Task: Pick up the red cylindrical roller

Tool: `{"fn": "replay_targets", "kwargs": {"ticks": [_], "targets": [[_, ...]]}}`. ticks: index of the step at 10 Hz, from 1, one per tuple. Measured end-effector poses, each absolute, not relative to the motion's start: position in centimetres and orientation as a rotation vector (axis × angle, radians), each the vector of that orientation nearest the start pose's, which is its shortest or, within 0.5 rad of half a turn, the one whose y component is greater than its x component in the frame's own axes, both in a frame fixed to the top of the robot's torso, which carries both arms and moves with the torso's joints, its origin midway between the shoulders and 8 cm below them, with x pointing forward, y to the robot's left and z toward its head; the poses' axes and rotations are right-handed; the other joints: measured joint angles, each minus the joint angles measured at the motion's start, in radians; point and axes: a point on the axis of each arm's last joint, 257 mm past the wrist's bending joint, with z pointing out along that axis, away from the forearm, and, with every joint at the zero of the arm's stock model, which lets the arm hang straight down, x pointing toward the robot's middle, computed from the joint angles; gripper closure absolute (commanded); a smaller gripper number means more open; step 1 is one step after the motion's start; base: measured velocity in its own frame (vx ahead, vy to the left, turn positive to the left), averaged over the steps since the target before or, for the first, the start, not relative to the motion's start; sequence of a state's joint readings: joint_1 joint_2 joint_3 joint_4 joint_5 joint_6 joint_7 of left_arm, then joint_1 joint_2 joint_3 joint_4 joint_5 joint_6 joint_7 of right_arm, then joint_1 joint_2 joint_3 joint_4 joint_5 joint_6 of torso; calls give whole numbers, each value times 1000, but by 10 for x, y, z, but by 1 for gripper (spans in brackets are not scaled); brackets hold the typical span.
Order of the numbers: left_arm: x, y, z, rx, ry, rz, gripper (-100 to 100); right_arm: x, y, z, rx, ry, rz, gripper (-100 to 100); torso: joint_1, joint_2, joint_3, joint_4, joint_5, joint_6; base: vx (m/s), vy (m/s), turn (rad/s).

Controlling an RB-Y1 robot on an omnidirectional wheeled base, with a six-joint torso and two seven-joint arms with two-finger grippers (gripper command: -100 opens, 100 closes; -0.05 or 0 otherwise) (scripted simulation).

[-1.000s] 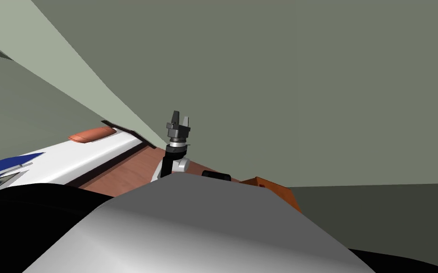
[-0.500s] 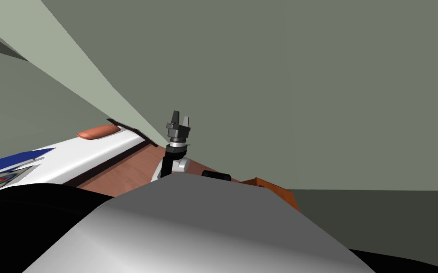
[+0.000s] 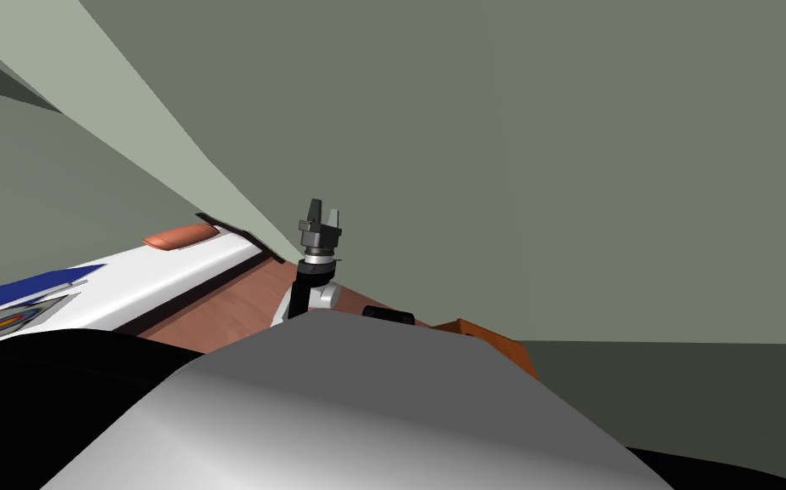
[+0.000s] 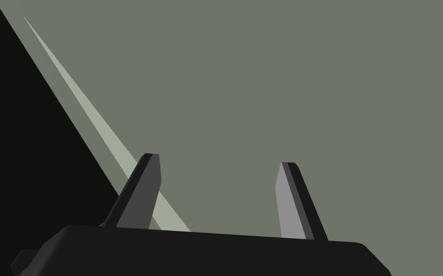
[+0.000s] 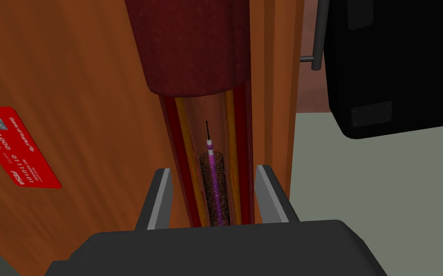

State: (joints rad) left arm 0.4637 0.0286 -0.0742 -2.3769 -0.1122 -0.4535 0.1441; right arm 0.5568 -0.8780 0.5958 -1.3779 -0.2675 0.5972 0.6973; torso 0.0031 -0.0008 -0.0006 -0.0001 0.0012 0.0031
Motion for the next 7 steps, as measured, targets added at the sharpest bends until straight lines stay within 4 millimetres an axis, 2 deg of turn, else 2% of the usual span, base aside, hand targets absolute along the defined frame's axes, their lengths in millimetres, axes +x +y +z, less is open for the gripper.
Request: {"fn": "replay_targets", "kwargs": {"ticks": [1, 2, 3, 7], "targets": [[336, 233, 68, -565, 611, -1467, 0, -17, -479, -574, 500, 3064, -389, 100, 0, 0, 0, 0, 0, 0, 0, 0, 0], [336, 233, 68, -565, 611, -1467, 0, -17, -479, -574, 501, 3064, -389, 0, 1, 0, 0, 0, 0, 0, 0, 0, 0], [336, 233, 68, -565, 611, -1467, 0, -17, -479, -574, 501, 3064, -390, 100, 1, 0, 0, 0, 1, 0, 13, 27, -96], [336, 233, 68, -565, 611, -1467, 0, -10, -487, -557, 472, 3067, -394, 100, 5, -1, 0, 0, 3, 0, 11, 36, -51]]}}
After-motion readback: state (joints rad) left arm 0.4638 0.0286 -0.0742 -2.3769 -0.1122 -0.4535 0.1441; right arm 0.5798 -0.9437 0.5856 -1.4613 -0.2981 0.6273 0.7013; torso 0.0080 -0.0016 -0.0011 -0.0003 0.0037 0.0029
